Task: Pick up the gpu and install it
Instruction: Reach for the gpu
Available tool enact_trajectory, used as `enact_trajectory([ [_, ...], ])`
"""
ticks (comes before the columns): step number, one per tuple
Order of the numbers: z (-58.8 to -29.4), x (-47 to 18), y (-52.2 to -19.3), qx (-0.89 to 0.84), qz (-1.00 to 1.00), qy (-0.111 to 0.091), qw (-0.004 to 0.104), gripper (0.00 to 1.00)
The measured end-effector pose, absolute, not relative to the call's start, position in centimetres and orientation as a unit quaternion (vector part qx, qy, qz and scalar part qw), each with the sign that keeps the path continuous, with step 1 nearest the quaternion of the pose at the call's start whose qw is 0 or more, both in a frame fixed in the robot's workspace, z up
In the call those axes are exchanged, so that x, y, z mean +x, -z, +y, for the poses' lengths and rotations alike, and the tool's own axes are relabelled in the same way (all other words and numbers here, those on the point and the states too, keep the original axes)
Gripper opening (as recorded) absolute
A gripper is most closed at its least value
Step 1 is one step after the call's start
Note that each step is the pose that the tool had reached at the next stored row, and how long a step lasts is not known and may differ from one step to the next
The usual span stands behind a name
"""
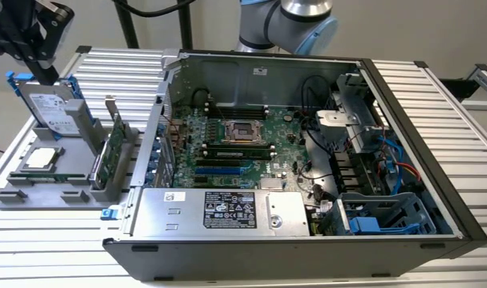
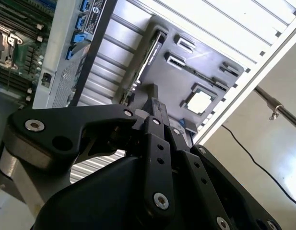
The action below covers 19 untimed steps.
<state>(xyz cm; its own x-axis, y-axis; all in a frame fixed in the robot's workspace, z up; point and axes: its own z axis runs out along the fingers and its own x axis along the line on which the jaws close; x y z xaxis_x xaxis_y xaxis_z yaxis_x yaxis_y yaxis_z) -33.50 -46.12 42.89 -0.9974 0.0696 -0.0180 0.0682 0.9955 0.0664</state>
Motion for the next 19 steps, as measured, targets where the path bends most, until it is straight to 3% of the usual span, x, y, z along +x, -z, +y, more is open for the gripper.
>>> enact_trajectory([
  [19,-46.62,-34.20,-42.79,0.034,0.999,-0.033,0.010,0.00],
])
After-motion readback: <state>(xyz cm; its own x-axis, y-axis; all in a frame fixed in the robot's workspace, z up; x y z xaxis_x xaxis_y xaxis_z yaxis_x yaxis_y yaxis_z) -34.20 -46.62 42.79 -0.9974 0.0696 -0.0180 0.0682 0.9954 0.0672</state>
